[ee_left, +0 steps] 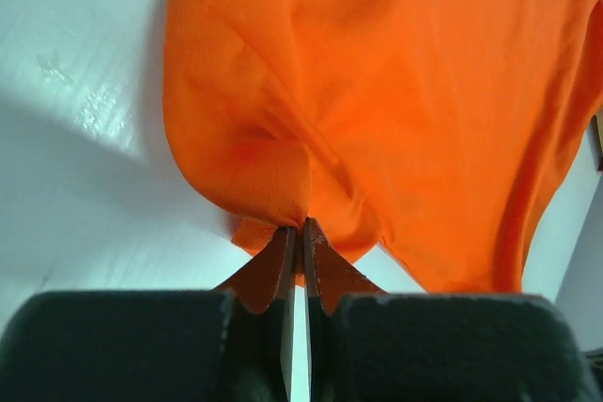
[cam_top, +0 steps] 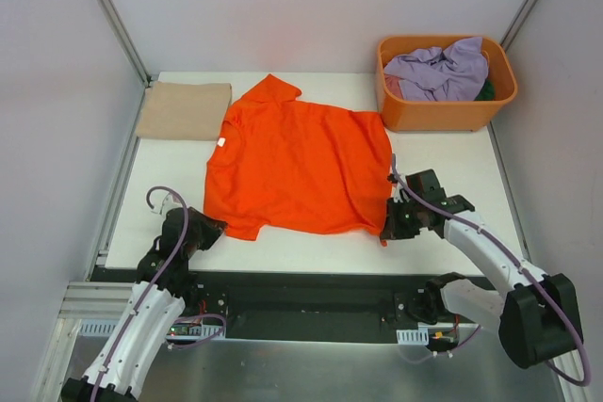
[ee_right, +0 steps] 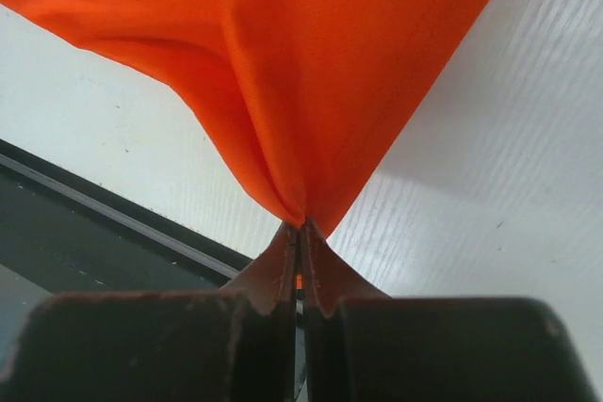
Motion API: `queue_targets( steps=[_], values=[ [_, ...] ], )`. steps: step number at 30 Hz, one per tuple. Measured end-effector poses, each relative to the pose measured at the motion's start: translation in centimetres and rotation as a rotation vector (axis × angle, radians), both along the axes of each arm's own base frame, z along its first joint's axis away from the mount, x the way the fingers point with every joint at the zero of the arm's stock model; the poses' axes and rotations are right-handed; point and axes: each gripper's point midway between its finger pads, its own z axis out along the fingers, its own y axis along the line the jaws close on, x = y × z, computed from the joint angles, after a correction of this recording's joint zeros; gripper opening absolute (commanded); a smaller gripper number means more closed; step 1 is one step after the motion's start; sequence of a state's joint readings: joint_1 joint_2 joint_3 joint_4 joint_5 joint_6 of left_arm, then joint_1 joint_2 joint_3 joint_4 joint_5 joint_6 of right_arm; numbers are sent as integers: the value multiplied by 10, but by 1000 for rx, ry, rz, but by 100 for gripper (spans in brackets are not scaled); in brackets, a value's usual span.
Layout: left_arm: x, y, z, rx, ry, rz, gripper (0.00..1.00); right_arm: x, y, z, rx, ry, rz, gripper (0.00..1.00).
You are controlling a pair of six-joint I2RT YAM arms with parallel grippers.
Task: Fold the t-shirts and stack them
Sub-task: Flatten out the tshirt
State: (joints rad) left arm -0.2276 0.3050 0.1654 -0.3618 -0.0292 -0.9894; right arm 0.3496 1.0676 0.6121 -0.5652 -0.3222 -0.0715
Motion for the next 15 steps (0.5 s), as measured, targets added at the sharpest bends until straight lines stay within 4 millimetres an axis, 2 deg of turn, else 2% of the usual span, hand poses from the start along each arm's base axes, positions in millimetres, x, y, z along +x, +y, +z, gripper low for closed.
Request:
queue_targets(
  steps=[3, 7, 15],
  values=[
    [-5, -4, -3, -44, 36, 9, 0, -13, -1, -7, 15, 26, -39, 1],
    [-14, -3, -2, -71, 80, 40, 0, -18, 1, -1, 52, 3, -88, 1],
    [-24, 20, 51, -79, -19, 168, 0, -28, -2, 11, 64, -11, -144, 4]
  ],
)
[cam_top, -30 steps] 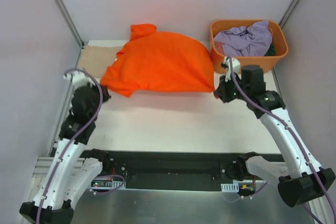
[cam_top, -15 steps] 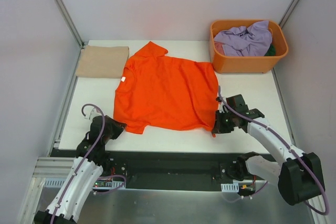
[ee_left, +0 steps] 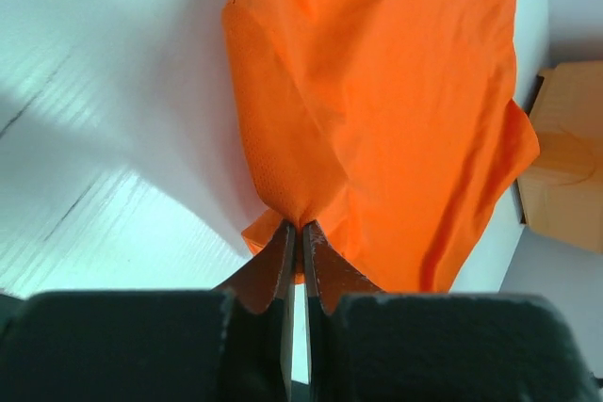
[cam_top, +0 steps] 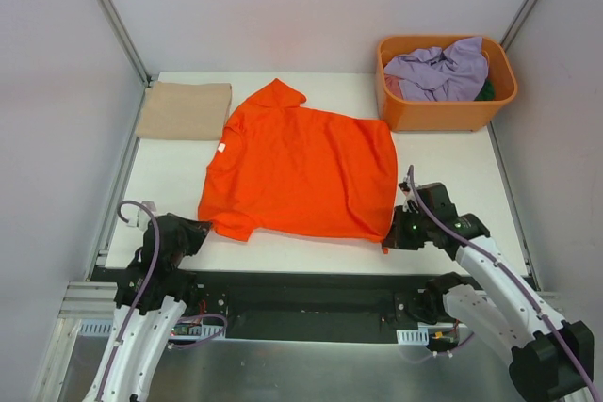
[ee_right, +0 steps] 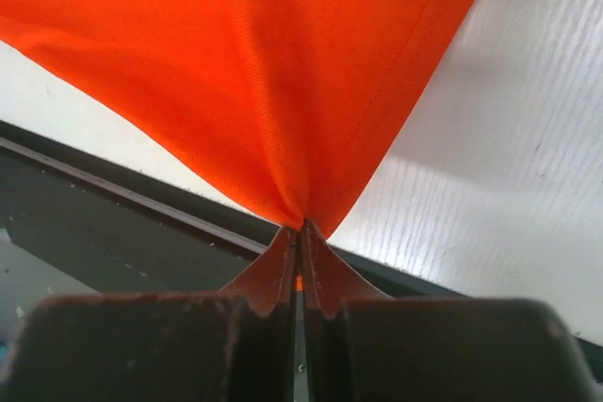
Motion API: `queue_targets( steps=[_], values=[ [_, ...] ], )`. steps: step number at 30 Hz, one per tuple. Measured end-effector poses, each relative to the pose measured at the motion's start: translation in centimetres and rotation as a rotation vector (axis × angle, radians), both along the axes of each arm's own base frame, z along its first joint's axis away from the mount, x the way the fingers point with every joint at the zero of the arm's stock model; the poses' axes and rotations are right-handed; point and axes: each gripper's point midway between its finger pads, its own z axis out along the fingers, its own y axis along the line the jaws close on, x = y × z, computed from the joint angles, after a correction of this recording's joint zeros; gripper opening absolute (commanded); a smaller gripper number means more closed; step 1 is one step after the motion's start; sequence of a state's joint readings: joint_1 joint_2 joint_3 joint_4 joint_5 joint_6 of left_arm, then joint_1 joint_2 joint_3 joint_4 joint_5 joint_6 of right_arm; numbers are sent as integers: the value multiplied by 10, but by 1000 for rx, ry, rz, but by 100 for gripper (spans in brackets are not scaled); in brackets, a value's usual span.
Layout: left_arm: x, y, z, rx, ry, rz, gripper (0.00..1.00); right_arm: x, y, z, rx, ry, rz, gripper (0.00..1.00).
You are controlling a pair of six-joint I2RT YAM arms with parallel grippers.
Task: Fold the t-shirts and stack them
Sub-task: Flatten out the tshirt
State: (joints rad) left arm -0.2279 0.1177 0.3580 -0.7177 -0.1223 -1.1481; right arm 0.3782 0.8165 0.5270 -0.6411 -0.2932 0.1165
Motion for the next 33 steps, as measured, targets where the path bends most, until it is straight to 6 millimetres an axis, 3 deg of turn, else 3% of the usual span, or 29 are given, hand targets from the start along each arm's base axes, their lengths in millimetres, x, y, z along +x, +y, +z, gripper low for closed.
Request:
queue_targets(
  steps=[4, 10, 14, 15, 16, 18, 19, 21, 22, 24, 28, 33],
  values=[
    [-9, 5, -4, 2, 41, 28, 0, -16, 6, 2, 20, 30, 16, 7],
    [-31, 19, -21, 15, 157, 115, 0, -49, 7, -10, -16, 126, 32, 15],
    [-34, 26, -17, 10, 146, 157, 0, -60, 6, -16, -25, 145, 17, 41],
    [-35, 26, -16, 10, 144, 162, 5, -61, 5, -16, -26, 149, 11, 48],
    [-34, 27, -16, 13, 143, 166, 17, -62, 4, -16, -27, 152, 7, 53],
    [-35, 29, -14, 15, 142, 173, 85, -62, 4, -16, -27, 153, 3, 68],
    [-36, 30, -12, 16, 144, 178, 99, -63, 4, -16, -28, 155, 2, 76],
    [-32, 31, 0, -1, 115, 200, 99, -63, 1, -16, -43, 153, -7, 93],
    [-29, 31, 11, -12, 89, 210, 99, -62, -2, -14, -60, 143, -13, 96],
    [-26, 37, 32, -19, 36, 244, 99, -53, -6, -3, -74, 95, -36, 96],
    [-30, 49, 62, 14, -32, 280, 99, -17, -12, 41, -92, -94, -124, 96],
    [-2, 31, 69, 78, -4, 153, 99, 34, -19, 86, -119, -253, -242, 96]
  ],
)
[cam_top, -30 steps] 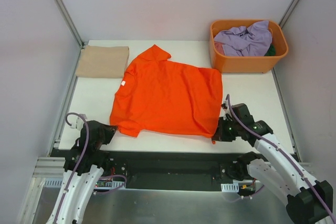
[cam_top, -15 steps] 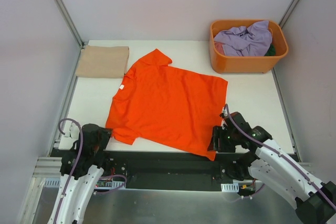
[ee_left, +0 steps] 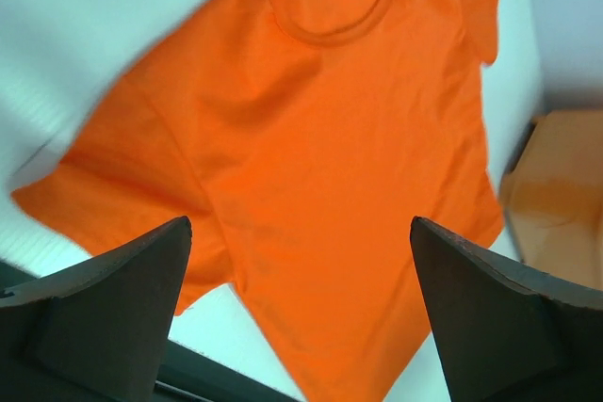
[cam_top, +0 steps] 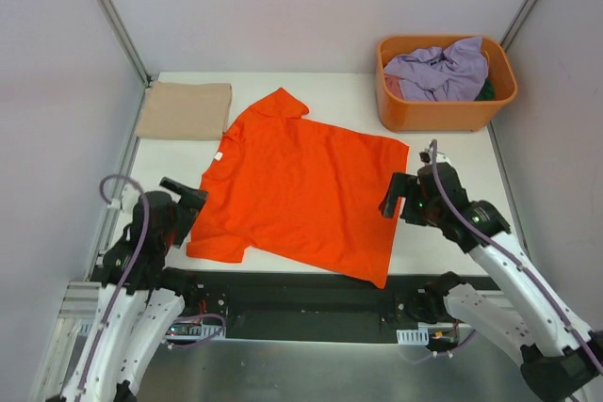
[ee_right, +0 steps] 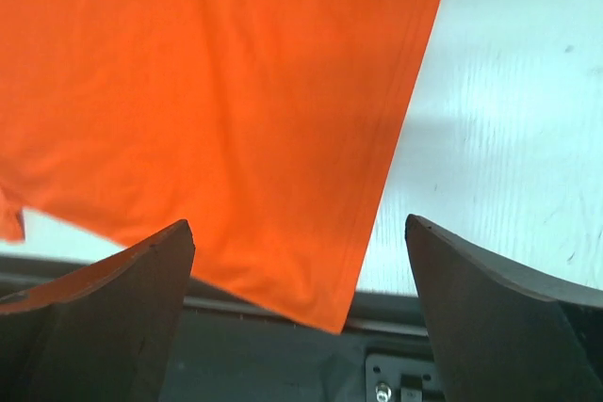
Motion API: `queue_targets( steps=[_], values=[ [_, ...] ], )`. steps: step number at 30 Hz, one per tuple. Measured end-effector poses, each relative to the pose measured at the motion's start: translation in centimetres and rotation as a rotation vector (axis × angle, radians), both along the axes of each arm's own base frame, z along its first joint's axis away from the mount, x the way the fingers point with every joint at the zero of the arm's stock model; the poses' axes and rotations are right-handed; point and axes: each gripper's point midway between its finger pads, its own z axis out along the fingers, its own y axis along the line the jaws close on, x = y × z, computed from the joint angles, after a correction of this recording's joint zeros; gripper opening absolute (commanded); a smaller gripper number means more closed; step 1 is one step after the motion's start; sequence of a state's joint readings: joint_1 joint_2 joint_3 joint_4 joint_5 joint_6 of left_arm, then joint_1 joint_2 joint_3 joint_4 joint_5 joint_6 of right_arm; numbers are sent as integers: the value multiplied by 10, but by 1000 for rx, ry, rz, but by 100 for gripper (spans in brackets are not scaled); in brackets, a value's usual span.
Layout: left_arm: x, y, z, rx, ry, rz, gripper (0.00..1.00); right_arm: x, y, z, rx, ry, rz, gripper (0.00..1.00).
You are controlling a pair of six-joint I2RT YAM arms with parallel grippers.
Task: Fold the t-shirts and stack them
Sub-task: Flatten out the tshirt
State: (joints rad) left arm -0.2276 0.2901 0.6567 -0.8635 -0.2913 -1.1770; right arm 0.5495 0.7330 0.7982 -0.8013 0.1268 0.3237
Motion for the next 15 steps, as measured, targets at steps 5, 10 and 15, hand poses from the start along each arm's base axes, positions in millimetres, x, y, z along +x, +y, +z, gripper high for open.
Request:
queue_targets(
  steps=[5, 10, 15],
  values=[
    [56, -39, -10, 54, 123, -224, 99, 60, 3, -3, -57, 34, -40, 96],
    [126, -72, -17, 111, 186, -412, 99, 133, 8, -32, -109, 116, -27, 96],
    [172, -85, -46, 163, 246, -499, 99, 195, 14, -69, -88, 198, 3, 96]
  ],
)
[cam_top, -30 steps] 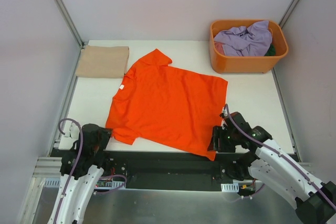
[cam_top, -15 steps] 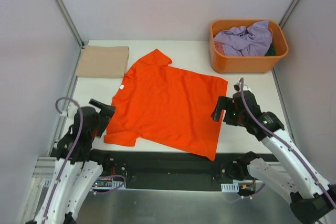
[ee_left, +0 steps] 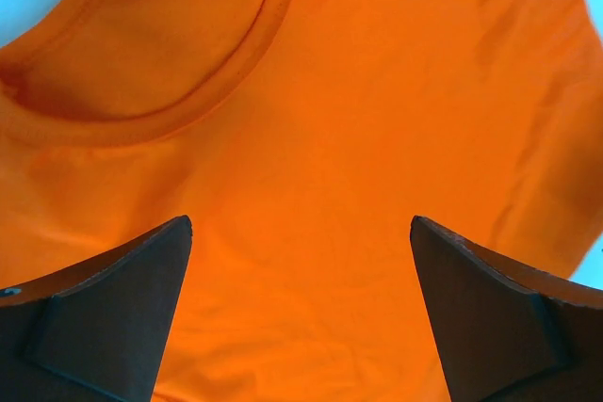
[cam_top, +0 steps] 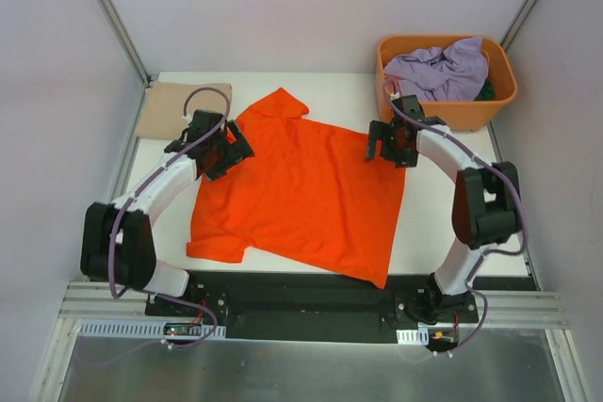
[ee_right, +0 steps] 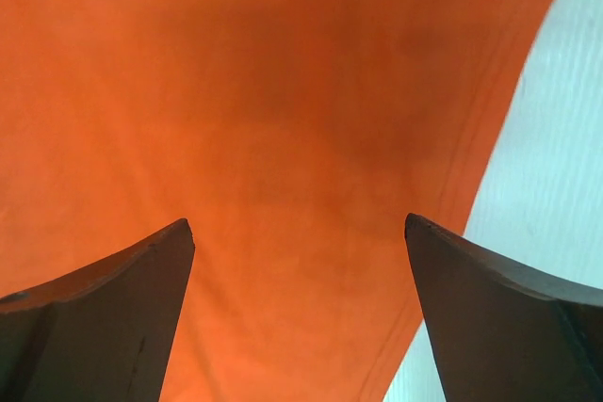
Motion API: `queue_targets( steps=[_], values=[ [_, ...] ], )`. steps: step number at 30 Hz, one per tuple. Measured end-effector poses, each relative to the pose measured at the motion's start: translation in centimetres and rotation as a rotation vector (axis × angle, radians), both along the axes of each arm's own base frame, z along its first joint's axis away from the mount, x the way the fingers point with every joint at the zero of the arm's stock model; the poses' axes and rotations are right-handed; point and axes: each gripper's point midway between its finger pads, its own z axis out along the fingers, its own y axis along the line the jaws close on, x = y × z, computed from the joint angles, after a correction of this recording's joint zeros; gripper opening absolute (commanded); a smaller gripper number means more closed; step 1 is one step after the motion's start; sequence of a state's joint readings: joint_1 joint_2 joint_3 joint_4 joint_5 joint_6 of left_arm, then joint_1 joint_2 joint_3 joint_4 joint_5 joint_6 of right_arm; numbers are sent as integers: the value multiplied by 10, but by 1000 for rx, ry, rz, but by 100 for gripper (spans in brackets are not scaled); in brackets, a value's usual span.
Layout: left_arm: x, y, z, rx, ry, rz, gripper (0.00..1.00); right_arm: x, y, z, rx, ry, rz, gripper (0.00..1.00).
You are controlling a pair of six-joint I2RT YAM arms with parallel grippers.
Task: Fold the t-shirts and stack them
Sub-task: Flatten out the tshirt
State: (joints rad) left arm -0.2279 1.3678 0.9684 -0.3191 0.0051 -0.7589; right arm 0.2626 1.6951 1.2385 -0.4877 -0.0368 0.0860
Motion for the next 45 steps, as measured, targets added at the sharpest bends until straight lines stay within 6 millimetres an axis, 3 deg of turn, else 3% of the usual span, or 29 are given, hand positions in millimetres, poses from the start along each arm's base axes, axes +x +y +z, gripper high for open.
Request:
queue_targets(
  steps=[3, 7, 10, 14, 24, 32, 37, 42, 45],
  values=[
    [11, -4, -24, 24, 52, -36, 99, 18, -2, -24, -22, 45, 13, 96],
    [16, -2, -52, 65, 114, -52, 99, 20, -9, -58, -31, 137, 14, 97],
    [20, 0, -66, 86, 147, -57, 99, 29, -15, -55, -10, 135, -1, 96],
    [26, -2, -77, 97, 167, -66, 99, 25, -29, -57, -20, 172, -21, 97],
    [34, -4, -77, 99, 161, -76, 99, 16, -49, -58, 8, 263, -51, 98],
    [40, -10, -87, 83, 185, -93, 99, 15, -52, -57, 1, 266, -35, 96],
    [41, -10, -66, 77, 133, -104, 99, 10, -58, -46, -65, 249, -5, 96],
    [28, -10, -14, 46, -3, -114, 99, 1, -45, 11, -89, 71, 31, 96],
    [11, -7, 1, 32, -55, -116, 99, -26, -24, 39, -79, -26, 56, 96]
  ],
)
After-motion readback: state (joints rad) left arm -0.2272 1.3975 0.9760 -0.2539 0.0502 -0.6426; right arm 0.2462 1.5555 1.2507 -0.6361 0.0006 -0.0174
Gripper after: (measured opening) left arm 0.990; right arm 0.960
